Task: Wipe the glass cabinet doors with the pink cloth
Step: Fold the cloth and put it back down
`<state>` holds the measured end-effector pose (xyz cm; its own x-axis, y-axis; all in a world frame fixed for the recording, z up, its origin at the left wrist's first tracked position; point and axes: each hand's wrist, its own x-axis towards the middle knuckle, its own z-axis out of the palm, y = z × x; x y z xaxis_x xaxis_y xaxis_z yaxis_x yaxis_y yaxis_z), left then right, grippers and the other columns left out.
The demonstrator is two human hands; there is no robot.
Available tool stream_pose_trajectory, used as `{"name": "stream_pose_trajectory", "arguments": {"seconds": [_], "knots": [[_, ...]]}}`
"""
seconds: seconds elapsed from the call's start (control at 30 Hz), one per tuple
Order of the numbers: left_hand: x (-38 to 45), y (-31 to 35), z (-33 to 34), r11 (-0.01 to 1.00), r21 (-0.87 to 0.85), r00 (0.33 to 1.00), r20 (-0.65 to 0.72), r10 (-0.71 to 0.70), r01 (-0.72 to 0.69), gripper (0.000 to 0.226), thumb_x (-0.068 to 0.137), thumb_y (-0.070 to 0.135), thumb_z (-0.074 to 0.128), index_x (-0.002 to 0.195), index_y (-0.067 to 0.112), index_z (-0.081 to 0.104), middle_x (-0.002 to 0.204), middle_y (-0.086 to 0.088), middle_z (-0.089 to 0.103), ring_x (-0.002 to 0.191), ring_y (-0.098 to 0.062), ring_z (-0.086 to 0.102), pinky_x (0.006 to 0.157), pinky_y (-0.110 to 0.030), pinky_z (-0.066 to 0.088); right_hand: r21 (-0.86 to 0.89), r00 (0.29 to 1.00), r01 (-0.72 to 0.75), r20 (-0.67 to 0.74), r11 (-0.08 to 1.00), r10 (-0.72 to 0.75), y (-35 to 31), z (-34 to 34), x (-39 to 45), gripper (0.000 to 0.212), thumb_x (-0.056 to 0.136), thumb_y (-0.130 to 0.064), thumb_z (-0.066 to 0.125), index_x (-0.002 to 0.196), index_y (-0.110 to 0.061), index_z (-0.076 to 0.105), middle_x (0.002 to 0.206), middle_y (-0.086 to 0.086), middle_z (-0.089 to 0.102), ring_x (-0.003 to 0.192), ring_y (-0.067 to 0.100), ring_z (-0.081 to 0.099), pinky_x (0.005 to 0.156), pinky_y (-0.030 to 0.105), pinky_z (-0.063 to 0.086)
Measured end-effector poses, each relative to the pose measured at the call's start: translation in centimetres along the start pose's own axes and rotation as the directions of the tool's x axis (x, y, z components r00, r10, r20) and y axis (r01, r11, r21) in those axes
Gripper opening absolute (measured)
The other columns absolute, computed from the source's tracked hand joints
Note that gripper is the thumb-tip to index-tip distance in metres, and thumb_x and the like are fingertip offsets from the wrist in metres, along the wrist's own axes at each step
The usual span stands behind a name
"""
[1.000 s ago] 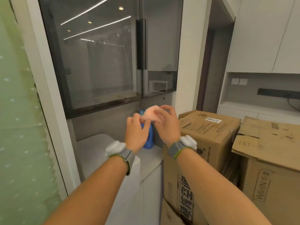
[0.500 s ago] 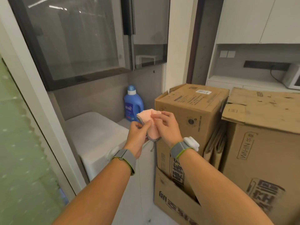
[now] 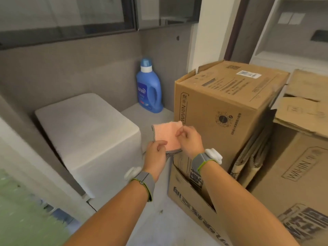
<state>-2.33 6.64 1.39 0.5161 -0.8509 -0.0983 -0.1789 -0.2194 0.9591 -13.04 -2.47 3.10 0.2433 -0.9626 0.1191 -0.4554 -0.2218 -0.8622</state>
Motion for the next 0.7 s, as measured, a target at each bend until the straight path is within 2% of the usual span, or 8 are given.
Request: {"name": "stream_pose_trajectory", "arguments": {"seconds": [0.1,0.13,0.2,0.33,0.43,0.5,0.6,0.7], "knots": [[1.7,-0.3,1.3,0.997,0.032,0.997,0.005,-0.072,0.072,0.039,0.109,0.013,0.041,0.145,0.008,0.055,0.142,-0.003,0.041,0.122,-0.014,0.049,0.117,-0.038,0.042,0.027,0.992,0.030,0.118,0.999,-0.033,1.3,1.2,2.5,0.040,0.089,0.004,0.055,0.117,-0.017,0.074,0.132,-0.003,0.059,0.122,0.014,0.053,0.104,0.024,0.037],[2.4,-0.4,1.7,0.995,0.036,0.996,-0.005,-0.090,0.090,0.043,0.109,0.015,0.041,0.151,0.007,0.049,0.149,-0.005,0.037,0.123,-0.013,0.048,0.118,-0.036,0.040,0.011,0.981,0.050,0.186,0.999,-0.051,1.8,1.7,3.3,0.048,0.088,0.006,0.054,0.127,-0.017,0.070,0.138,-0.004,0.055,0.126,0.011,0.049,0.108,0.020,0.033],[3.8,-0.8,2.2,0.991,0.050,0.992,-0.032,-0.120,0.121,0.048,0.110,0.018,0.041,0.156,0.007,0.041,0.155,-0.005,0.032,0.130,-0.017,0.047,0.119,-0.033,0.036,-0.006,0.961,0.072,0.269,0.997,-0.068,2.8,3.0,4.8,0.060,0.086,0.013,0.050,0.136,-0.017,0.065,0.140,-0.004,0.049,0.126,0.008,0.043,0.100,0.009,0.029],[6.4,-1.3,3.0,0.983,0.076,0.976,-0.151,-0.156,0.168,0.051,0.108,0.016,0.044,0.158,0.007,0.037,0.157,-0.009,0.029,0.137,-0.027,0.048,0.120,-0.039,0.037,0.013,0.966,0.071,0.247,0.997,-0.072,3.8,6.0,8.0,0.056,0.083,0.020,0.045,0.116,-0.015,0.074,0.118,0.001,0.044,0.109,0.017,0.050,0.080,-0.001,0.036],[7.4,-1.2,3.0,0.976,0.076,0.963,-0.194,-0.185,0.203,0.053,0.106,0.020,0.046,0.158,0.011,0.038,0.155,-0.007,0.030,0.137,-0.027,0.046,0.119,-0.039,0.037,0.033,0.964,0.101,0.244,0.994,-0.106,3.5,7.4,9.8,0.045,0.085,0.016,0.049,0.103,-0.015,0.076,0.110,0.003,0.044,0.098,0.015,0.051,0.079,-0.001,0.036],[8.3,-0.9,3.0,0.967,0.067,0.948,-0.222,-0.227,0.247,0.060,0.098,0.034,0.048,0.155,0.015,0.042,0.156,-0.005,0.033,0.139,-0.030,0.043,0.119,-0.045,0.038,0.045,0.962,0.116,0.244,0.992,-0.123,3.4,8.6,11.0,0.039,0.086,0.012,0.053,0.100,-0.016,0.076,0.108,0.004,0.047,0.096,0.016,0.053,0.081,0.007,0.037],[10.1,-1.5,2.7,0.945,0.078,0.920,-0.267,-0.287,0.317,0.078,0.078,0.049,0.040,0.149,0.018,0.047,0.155,-0.005,0.038,0.138,-0.034,0.040,0.117,-0.051,0.037,0.055,0.967,0.124,0.216,0.991,-0.133,3.2,10.2,11.9,0.032,0.088,0.008,0.056,0.101,-0.013,0.077,0.108,0.008,0.056,0.092,0.016,0.056,0.081,0.011,0.036],[10.9,-1.8,2.4,0.933,0.079,0.900,-0.304,-0.313,0.352,0.074,0.076,0.050,0.041,0.142,0.017,0.053,0.152,-0.007,0.045,0.137,-0.035,0.041,0.117,-0.050,0.036,0.053,0.966,0.105,0.233,0.993,-0.115,3.8,11.2,12.2,0.032,0.091,0.006,0.055,0.108,-0.010,0.077,0.118,0.012,0.068,0.100,0.023,0.064,0.084,0.014,0.039]]}}
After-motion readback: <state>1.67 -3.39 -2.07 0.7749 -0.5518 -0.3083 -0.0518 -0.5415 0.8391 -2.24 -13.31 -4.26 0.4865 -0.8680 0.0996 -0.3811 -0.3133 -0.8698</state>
